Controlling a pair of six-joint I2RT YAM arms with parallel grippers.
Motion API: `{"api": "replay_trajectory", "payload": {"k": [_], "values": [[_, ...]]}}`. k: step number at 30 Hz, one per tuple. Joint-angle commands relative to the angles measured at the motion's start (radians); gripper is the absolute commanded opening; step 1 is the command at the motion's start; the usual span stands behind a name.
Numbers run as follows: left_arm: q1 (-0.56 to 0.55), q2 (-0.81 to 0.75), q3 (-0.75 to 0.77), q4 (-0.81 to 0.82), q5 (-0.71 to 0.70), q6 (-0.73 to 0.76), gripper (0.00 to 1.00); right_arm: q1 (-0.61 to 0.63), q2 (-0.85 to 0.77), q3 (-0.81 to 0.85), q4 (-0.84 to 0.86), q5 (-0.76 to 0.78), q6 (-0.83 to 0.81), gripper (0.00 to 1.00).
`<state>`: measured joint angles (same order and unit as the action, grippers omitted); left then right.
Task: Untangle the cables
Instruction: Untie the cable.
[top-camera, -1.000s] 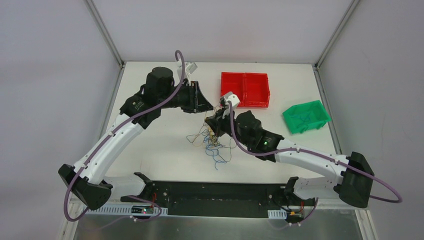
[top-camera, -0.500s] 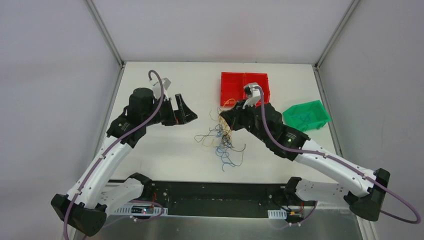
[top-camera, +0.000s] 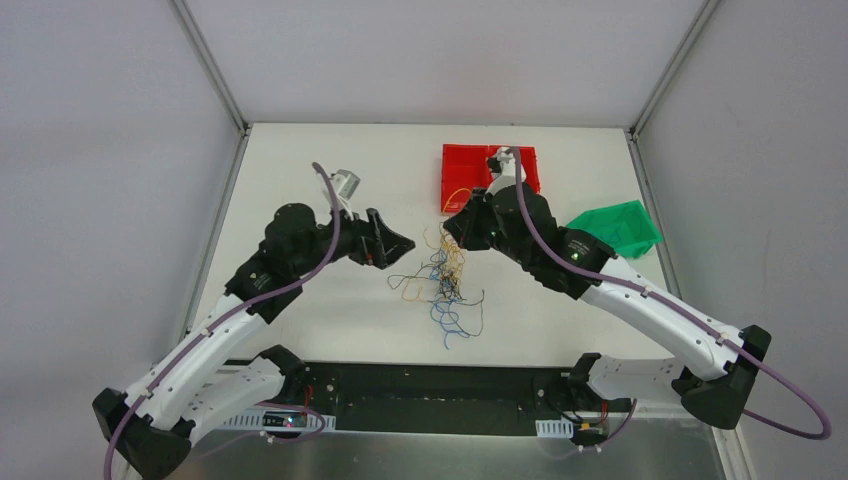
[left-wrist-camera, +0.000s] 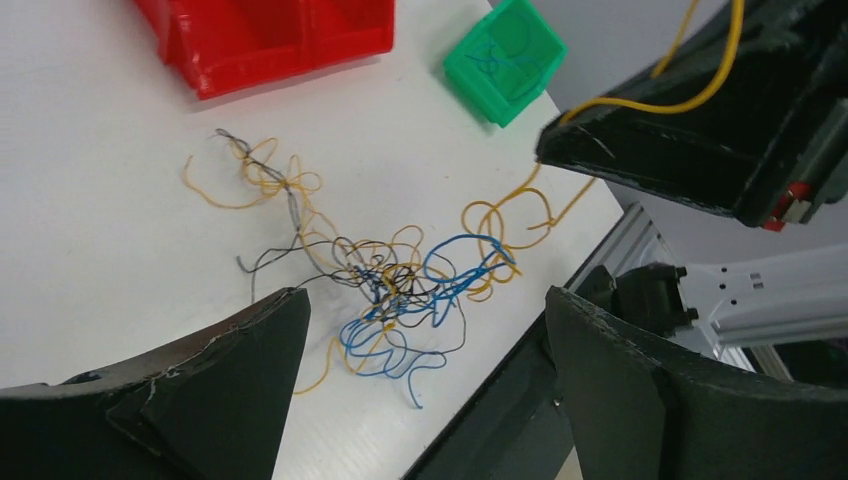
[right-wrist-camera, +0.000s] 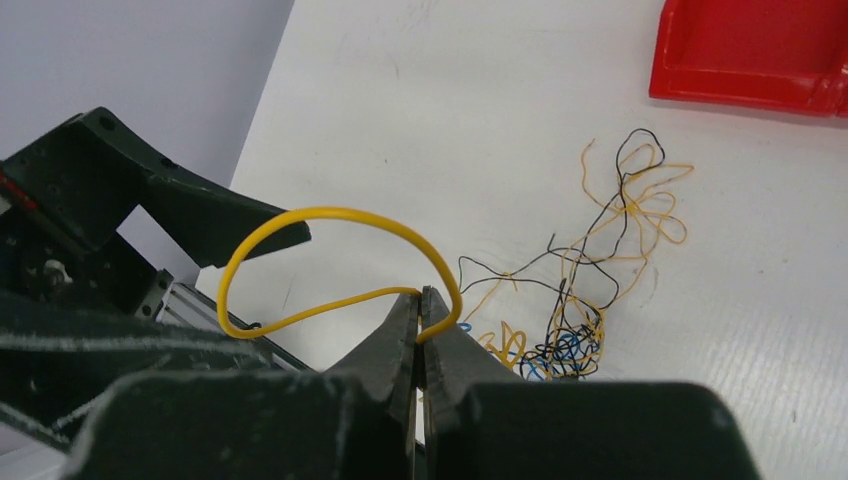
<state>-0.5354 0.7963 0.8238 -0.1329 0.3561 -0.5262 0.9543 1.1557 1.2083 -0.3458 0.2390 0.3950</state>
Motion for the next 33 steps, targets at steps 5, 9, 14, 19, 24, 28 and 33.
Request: {"api": "replay_trajectory", "payload": {"k": [5,9,14,19,24,28,33], "values": [[-0.178,0.176,0.051,0.264,-0.107,0.171,0.84,-0.053,0.007,0.077,-0.051,-0.014,0.153,0.0],[-0.199,0.236,0.036,0.325,-0.119,0.194,0.78,-0.061,-0.006,0.08,-0.038,-0.052,0.185,0.0],[-0.215,0.284,0.027,0.425,-0.097,0.186,0.71,-0.061,-0.017,0.077,-0.031,-0.073,0.199,0.0],[-0.218,0.338,0.021,0.483,-0.064,0.144,0.62,-0.061,-0.023,0.073,-0.033,-0.079,0.204,0.0],[-0.222,0.384,-0.094,0.604,-0.075,0.057,0.51,-0.062,-0.05,0.069,-0.033,-0.057,0.201,0.0],[-0.223,0.462,-0.244,0.711,-0.101,0.016,0.47,-0.072,-0.05,0.131,-0.052,-0.058,0.177,0.0],[-0.225,0.521,-0.327,0.753,-0.142,-0.008,0.4,-0.088,-0.05,0.219,-0.072,-0.041,0.14,0.0]]}}
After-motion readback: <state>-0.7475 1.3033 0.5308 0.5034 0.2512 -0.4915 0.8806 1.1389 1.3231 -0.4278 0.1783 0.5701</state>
